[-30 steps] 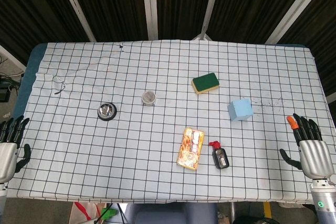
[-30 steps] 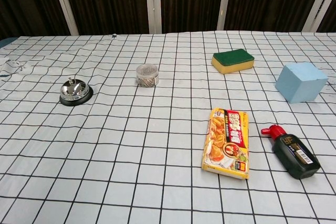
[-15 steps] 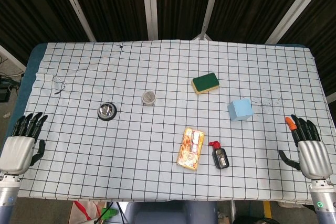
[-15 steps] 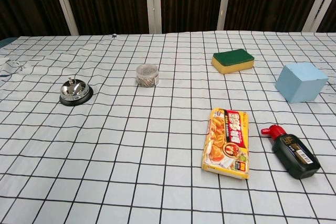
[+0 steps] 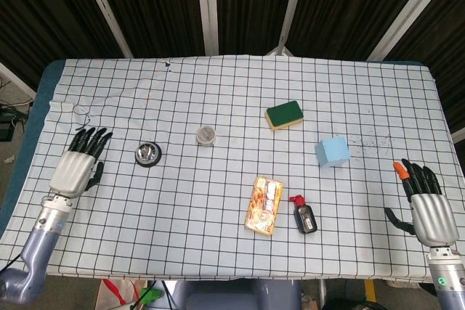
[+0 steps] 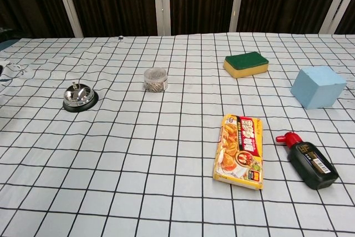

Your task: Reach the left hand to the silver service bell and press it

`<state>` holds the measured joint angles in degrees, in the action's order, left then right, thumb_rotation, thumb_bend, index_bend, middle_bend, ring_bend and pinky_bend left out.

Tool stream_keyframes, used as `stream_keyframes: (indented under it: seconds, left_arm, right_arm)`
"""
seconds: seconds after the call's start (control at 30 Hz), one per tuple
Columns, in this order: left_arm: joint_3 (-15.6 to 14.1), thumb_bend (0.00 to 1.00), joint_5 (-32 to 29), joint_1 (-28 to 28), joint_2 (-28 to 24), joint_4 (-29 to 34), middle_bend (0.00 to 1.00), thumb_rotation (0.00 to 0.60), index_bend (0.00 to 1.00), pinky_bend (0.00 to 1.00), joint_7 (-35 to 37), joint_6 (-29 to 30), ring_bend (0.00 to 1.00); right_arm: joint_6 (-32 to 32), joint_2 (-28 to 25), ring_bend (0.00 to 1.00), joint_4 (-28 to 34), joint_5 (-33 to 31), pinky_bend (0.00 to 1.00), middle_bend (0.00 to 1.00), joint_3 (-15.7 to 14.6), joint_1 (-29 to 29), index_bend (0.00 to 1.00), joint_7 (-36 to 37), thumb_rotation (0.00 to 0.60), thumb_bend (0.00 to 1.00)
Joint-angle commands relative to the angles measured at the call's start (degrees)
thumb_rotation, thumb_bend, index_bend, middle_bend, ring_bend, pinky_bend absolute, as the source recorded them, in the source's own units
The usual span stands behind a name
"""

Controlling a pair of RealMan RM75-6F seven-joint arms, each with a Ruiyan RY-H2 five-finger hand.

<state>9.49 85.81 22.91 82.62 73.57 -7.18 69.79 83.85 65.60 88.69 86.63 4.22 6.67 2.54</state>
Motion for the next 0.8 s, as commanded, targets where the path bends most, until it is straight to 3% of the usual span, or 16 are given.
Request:
stream_keyframes:
  seconds: [0.03, 0.37, 0.8]
  left_arm:
    - [0.9, 0.84, -0.6, 3.7, 3.9, -4.3, 0.04, 0.6, 0.05, 0.01, 0.6, -3.6, 0.0]
    - [0.7, 0.84, -2.8, 9.7, 13.0, -13.9, 0.04, 0.6, 0.05, 0.01, -0.4, -10.7, 0.0]
    - [-1.3, 0.84, -3.9, 12.7, 20.4, -23.6, 0.04, 0.6, 0.05, 0.01, 0.2, -13.8, 0.0]
  right_arm:
    - [0.0, 0.0, 0.02, 0.0, -0.1, 0.0, 0.0, 0.0, 0.0, 0.08, 0.0, 0.6, 0.3]
    - [-0.2, -0.5, 0.02, -0.1, -0.4, 0.0, 0.0, 0.1, -0.1, 0.08, 0.9, 0.6, 0.3]
    - [0.7, -1.0, 0.02, -0.3, -0.3, 0.0, 0.0, 0.3, -0.5, 0.08, 2.5, 0.6, 0.3]
